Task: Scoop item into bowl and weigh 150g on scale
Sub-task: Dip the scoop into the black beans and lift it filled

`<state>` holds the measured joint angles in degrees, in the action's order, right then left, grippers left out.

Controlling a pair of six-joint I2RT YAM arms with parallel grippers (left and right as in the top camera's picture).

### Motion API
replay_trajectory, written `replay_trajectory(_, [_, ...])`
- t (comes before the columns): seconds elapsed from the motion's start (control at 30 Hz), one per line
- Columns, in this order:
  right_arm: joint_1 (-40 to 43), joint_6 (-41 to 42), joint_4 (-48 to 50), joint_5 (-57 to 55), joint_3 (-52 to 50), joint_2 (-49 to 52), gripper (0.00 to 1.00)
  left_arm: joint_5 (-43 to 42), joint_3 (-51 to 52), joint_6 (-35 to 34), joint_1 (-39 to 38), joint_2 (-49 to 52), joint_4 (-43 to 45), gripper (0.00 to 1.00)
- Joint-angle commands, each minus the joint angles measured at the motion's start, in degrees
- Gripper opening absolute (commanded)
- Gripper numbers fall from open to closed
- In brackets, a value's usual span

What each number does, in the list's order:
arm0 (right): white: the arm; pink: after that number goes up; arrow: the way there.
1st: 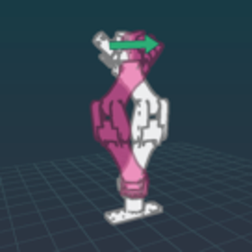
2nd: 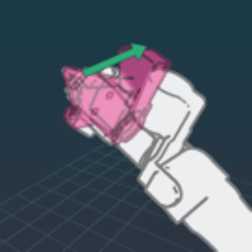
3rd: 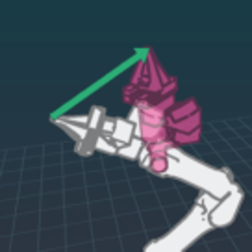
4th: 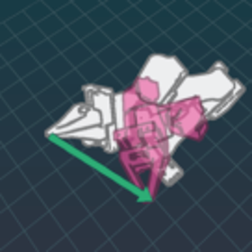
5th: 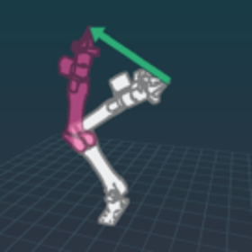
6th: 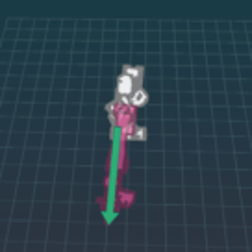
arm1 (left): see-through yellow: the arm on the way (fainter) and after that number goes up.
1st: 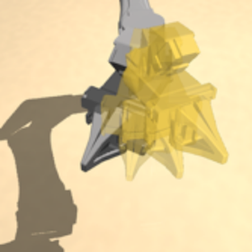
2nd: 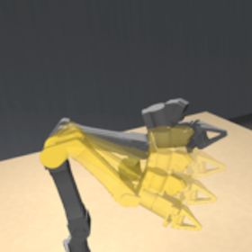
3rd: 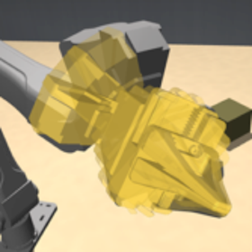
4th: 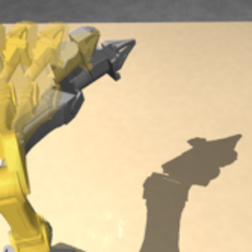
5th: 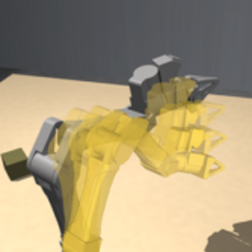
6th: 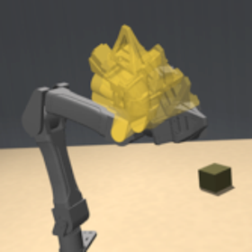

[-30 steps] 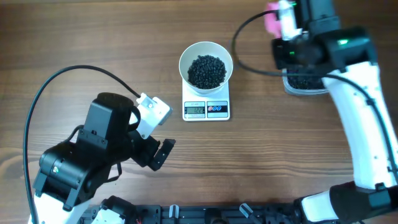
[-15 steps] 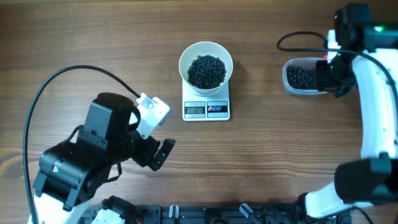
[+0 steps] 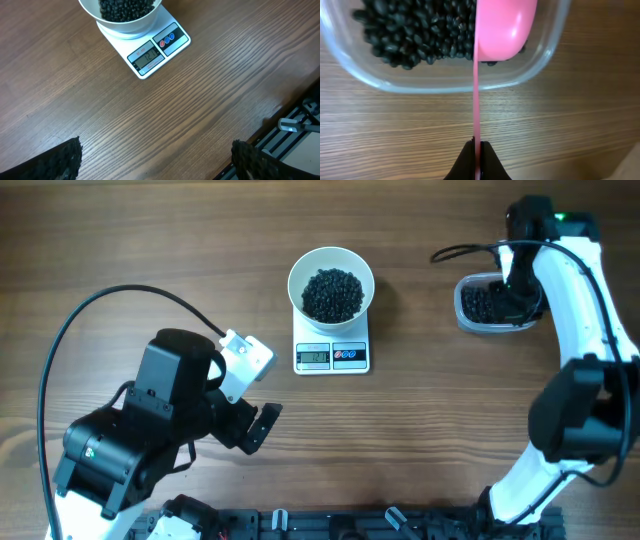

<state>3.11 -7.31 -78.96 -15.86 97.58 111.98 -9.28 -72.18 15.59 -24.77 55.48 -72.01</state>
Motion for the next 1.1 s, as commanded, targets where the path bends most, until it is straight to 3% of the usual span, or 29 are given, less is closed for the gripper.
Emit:
replay_trajectory(0.0, [-0.15,-2.47,-0.11,-2.12,-0.20,3.50,0.04,0.13,-0.59,0.68,0.31,-0.31,0.20,1.00])
replay_trajectory(0.13, [-0.15,-6.45,0.37,2.25,-0.20,4.33,0.04,0.13,-0.59,0.68,0.31,-0.31,0.20,1.00])
replay_trajectory(0.6, [1.09,-7.67,-0.44,20.41,1.20,4.00,0.04,0.13,-0.59,0.68,0.31,-0.31,0.20,1.00])
replay_trajectory(1.07, [13.44,-12.33,-2.54,41.09,1.20,3.30,0.04,0.13,-0.59,0.68,0.31,-0.31,0.17,1.00])
